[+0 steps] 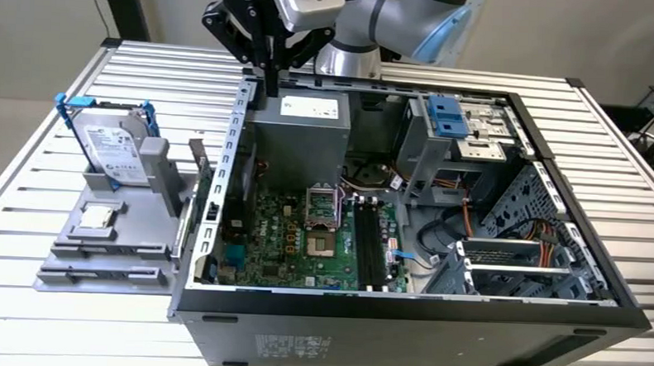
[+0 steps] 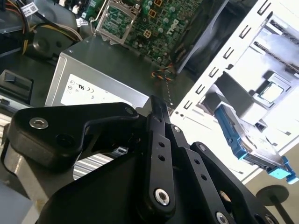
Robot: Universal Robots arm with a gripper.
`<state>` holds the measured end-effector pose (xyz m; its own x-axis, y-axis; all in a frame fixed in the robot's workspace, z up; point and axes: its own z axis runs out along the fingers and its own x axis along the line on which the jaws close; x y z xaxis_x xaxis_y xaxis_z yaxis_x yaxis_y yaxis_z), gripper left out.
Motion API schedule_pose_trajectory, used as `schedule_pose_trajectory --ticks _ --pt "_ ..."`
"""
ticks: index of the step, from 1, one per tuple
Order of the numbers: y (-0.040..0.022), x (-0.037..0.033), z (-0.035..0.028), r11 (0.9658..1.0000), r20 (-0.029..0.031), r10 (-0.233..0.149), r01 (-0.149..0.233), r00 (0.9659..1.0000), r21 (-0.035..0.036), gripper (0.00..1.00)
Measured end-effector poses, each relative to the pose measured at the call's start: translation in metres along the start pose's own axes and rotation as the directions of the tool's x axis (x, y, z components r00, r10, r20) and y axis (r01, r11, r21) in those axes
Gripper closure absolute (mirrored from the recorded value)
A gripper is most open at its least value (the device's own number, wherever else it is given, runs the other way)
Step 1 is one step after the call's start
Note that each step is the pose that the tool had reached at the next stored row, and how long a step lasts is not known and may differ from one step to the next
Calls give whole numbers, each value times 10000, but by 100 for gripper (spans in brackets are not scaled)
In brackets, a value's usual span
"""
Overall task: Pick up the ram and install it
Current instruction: 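Reach for the ram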
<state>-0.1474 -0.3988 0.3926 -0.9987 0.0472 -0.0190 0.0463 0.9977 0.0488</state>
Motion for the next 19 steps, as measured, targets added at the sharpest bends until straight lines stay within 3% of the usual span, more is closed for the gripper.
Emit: schedule_pose_trajectory --ticks 19 --pt "-9 192 -6 10000 -4 -76 76 10000 -1 100"
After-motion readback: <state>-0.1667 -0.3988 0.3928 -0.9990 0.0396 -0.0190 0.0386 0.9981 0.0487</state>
